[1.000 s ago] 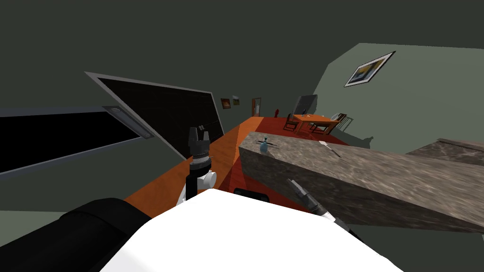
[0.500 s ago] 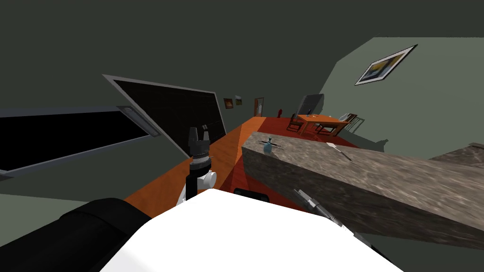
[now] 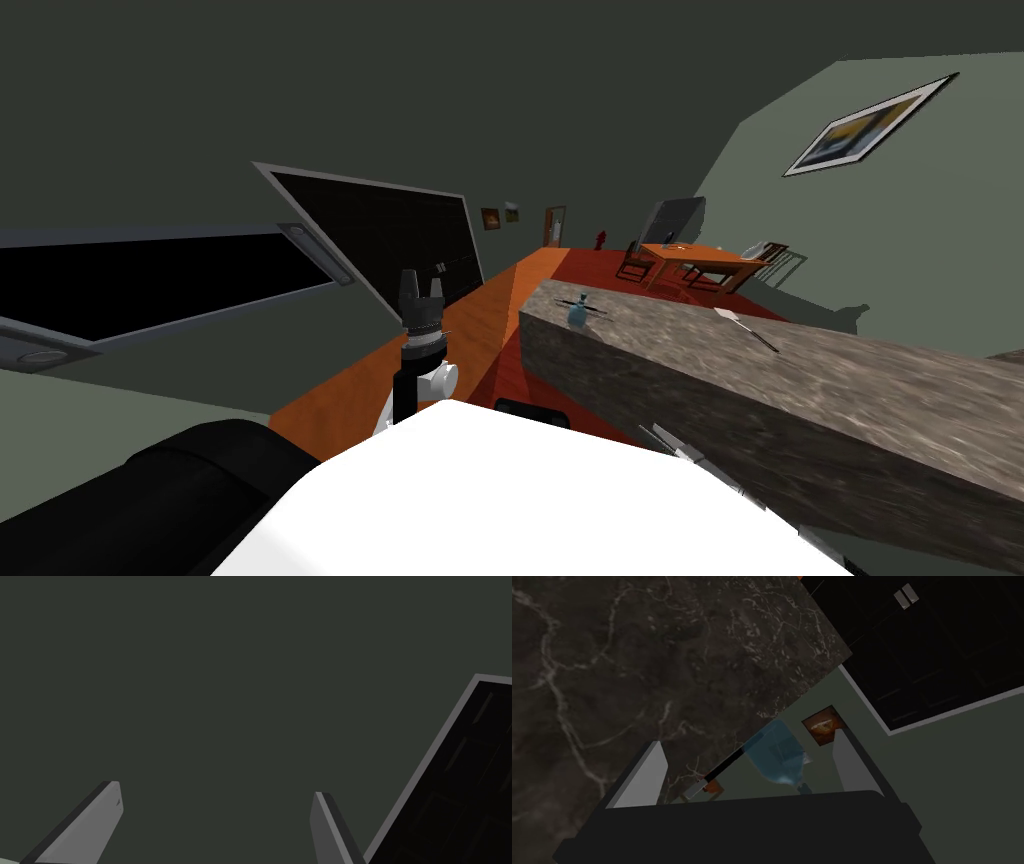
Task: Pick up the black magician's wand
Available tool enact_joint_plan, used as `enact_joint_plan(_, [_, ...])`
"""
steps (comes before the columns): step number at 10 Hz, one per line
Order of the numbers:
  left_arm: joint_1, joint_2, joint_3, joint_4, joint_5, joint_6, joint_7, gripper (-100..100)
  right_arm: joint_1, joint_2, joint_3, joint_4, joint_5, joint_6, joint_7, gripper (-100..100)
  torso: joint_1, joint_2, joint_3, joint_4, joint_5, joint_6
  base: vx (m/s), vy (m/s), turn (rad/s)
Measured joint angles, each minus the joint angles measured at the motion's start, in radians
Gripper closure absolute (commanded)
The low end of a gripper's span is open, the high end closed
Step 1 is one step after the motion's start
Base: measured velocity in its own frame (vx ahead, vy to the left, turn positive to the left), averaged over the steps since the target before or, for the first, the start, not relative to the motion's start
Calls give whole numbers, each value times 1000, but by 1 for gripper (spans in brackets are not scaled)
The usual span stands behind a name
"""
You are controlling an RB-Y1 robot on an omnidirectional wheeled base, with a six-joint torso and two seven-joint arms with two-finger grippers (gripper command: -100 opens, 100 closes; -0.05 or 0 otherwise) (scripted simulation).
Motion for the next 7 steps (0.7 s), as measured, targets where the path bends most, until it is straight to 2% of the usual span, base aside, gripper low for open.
enact_joint_plan(2, [0, 0, 0, 0, 0, 0, 0, 0, 16, -60, 12, 35, 18, -4, 0, -100, 1, 0, 0, 0, 0, 0, 26, 72, 115])
enact_joint_plan(3, [0, 0, 0, 0, 0, 0, 0, 0, 11, -89, 26, 66, 31, -7, -1, -100, 2, -1, -1, 0, 0, -1, 28, 63, 101])
enact_joint_plan(5, [0, 0, 0, 0, 0, 0, 0, 0, 37, -164, 32, 75, 44, -8, -3, -100, 2, -1, -1, 0, 0, -1, 29, 63, 147])
enact_joint_plan(7, [0, 0, 0, 0, 0, 0, 0, 0, 33, -217, 52, 134, 63, -29, 12, -100, 2, -1, -1, 0, 0, -1, 30, 68, 138])
